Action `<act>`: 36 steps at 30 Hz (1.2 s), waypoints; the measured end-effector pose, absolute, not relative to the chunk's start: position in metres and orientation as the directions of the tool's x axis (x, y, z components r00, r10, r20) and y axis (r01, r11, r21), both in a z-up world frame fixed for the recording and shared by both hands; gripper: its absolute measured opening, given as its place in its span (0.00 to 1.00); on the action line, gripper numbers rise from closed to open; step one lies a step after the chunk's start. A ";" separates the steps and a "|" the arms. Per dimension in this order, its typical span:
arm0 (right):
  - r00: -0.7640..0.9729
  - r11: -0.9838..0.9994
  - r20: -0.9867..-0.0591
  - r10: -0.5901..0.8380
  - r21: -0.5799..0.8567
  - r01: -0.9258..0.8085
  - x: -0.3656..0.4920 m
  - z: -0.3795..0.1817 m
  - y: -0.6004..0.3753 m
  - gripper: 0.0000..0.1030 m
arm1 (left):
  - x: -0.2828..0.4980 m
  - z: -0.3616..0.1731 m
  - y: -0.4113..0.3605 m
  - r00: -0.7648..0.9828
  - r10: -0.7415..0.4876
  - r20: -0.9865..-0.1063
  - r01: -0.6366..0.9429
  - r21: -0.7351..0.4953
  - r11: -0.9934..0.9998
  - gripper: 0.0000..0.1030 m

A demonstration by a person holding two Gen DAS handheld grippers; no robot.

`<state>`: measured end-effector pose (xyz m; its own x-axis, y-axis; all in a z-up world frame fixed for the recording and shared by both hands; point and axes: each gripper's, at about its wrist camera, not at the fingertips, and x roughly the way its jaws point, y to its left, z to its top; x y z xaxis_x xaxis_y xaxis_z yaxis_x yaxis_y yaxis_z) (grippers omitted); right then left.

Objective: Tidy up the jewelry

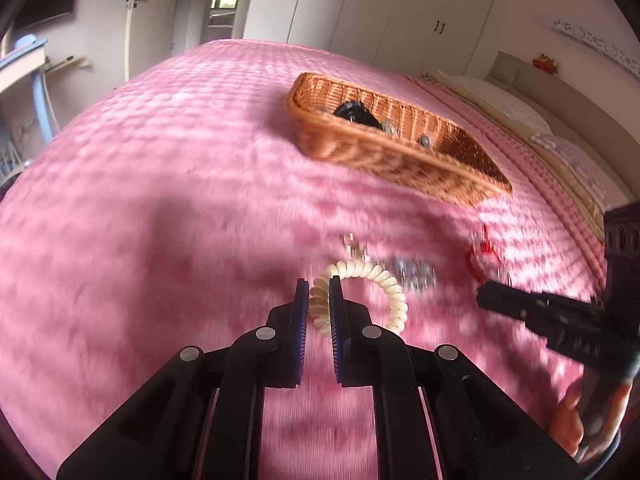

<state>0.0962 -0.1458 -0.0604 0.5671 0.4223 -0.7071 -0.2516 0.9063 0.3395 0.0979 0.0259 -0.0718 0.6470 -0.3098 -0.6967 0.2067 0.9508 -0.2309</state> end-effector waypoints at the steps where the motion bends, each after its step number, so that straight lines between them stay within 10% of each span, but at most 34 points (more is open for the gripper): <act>1: 0.571 0.912 -0.712 0.410 0.324 -0.251 0.093 -0.061 -0.144 0.11 | 0.093 -0.073 0.025 0.644 -0.305 -0.702 0.206 -0.224 0.952 0.08; 10: 0.577 0.952 -0.762 0.292 0.176 -0.250 0.063 -0.068 -0.138 0.14 | 0.060 -0.082 0.018 0.623 -0.301 -0.722 0.208 -0.218 0.953 0.09; 13: 0.576 0.954 -0.767 0.283 0.161 -0.254 0.054 -0.070 -0.138 0.54 | 0.062 -0.085 0.021 0.618 -0.316 -0.719 0.210 -0.236 0.949 0.09; 16: 0.610 0.959 -0.750 0.256 0.119 -0.257 0.044 -0.065 -0.135 0.58 | 0.063 -0.085 0.021 0.617 -0.323 -0.718 0.213 -0.243 0.946 0.09; 36: 0.626 0.972 -0.752 0.205 0.080 -0.223 0.060 -0.071 -0.126 0.01 | 0.062 -0.084 0.016 0.630 -0.306 -0.714 0.225 -0.209 0.952 0.09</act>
